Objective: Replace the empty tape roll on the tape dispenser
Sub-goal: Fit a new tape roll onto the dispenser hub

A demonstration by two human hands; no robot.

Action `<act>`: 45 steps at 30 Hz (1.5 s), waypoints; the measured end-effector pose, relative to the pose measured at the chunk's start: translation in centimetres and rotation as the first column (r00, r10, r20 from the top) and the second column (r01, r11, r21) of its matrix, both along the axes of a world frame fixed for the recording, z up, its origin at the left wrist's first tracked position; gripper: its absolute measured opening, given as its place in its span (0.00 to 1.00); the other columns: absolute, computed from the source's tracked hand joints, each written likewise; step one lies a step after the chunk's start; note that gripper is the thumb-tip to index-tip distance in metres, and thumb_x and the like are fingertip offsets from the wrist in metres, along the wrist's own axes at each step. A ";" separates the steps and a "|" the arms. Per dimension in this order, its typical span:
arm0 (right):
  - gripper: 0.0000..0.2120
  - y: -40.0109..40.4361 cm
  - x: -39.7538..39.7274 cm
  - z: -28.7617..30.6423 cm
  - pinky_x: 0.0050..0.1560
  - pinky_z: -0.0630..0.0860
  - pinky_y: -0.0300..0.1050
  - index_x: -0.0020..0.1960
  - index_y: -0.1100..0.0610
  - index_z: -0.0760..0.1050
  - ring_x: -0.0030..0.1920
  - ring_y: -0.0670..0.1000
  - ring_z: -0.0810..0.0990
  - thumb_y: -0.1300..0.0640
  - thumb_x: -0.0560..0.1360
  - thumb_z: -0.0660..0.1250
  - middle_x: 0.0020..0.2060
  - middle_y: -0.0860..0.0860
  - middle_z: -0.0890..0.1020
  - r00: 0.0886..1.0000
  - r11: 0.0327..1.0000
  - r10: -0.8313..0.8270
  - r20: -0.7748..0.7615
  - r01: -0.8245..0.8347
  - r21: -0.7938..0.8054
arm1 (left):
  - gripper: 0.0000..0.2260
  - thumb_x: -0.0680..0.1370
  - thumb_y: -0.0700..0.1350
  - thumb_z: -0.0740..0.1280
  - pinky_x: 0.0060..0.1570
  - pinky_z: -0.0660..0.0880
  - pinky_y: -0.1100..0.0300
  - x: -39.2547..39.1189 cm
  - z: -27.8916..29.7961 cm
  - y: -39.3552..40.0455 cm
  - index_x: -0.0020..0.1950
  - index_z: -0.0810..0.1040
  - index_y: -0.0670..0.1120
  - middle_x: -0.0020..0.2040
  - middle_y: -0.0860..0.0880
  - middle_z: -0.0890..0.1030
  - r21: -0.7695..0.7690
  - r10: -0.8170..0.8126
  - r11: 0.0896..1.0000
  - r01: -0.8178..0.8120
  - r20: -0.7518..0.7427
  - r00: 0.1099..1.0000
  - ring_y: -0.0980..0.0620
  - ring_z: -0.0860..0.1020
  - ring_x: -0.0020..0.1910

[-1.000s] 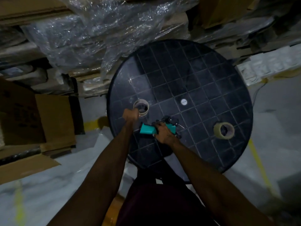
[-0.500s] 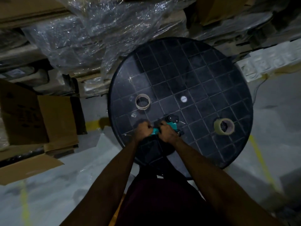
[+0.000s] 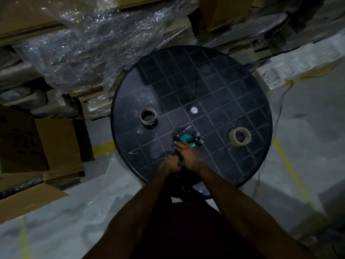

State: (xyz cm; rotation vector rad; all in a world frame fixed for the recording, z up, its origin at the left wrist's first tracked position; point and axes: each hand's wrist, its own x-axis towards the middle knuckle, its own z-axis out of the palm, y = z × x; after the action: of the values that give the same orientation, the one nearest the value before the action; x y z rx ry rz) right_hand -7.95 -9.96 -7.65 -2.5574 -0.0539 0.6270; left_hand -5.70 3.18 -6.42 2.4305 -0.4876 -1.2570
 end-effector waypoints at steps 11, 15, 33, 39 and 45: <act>0.28 -7.0 -2.3 1.8 0.72 0.56 0.36 0.72 0.63 0.69 0.74 0.57 0.66 0.67 0.72 0.65 0.74 0.59 0.68 0.968 0.966 -0.252 0.014 0.250 0.069 | 0.19 0.75 0.52 0.69 0.52 0.77 0.49 -0.2 -0.6 -6.5 0.58 0.79 0.39 0.56 0.36 0.82 0.012 0.249 0.968 -0.251 0.088 0.964 0.36 0.80 0.57; 0.30 -9.0 -2.6 1.7 0.74 0.58 0.41 0.74 0.62 0.65 0.74 0.57 0.66 0.66 0.73 0.66 0.75 0.58 0.66 0.956 0.955 -0.291 -0.042 0.293 0.055 | 0.21 0.76 0.52 0.68 0.55 0.77 0.48 0.0 -0.4 -8.4 0.62 0.77 0.38 0.60 0.35 0.80 0.051 0.342 0.937 -0.347 0.089 0.936 0.36 0.79 0.59; 0.28 -19.5 -4.5 2.3 0.67 0.71 0.54 0.71 0.63 0.66 0.66 0.65 0.71 0.57 0.74 0.66 0.72 0.63 0.65 0.863 0.861 -0.502 -0.054 0.493 -0.125 | 0.24 0.74 0.49 0.65 0.63 0.69 0.42 -0.6 1.1 -14.6 0.68 0.70 0.42 0.65 0.35 0.73 0.060 0.305 0.938 -0.341 0.325 0.895 0.34 0.70 0.65; 0.29 -21.8 -5.0 1.5 0.73 0.63 0.58 0.70 0.63 0.69 0.75 0.65 0.58 0.49 0.75 0.67 0.75 0.63 0.62 0.874 0.870 -0.469 -0.127 0.433 -0.236 | 0.24 0.73 0.50 0.63 0.61 0.71 0.44 -1.7 0.5 -15.5 0.67 0.69 0.44 0.61 0.37 0.76 0.057 0.259 0.954 -0.293 0.329 0.908 0.34 0.73 0.60; 0.23 -22.4 -5.3 1.1 0.68 0.70 0.57 0.63 0.63 0.75 0.67 0.65 0.70 0.48 0.74 0.67 0.67 0.64 0.73 0.861 0.869 -0.482 -0.162 0.447 -0.211 | 0.24 0.68 0.55 0.60 0.55 0.77 0.44 -1.7 -1.3 -14.8 0.59 0.74 0.43 0.54 0.39 0.80 0.059 0.249 0.961 -0.272 0.253 0.935 0.35 0.77 0.54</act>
State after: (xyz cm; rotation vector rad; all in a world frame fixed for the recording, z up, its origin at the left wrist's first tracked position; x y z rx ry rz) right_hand -13.24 -32.32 -6.52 -2.5010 0.7022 0.7223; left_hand -7.39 -11.61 -7.69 2.6385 -0.1614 -0.8952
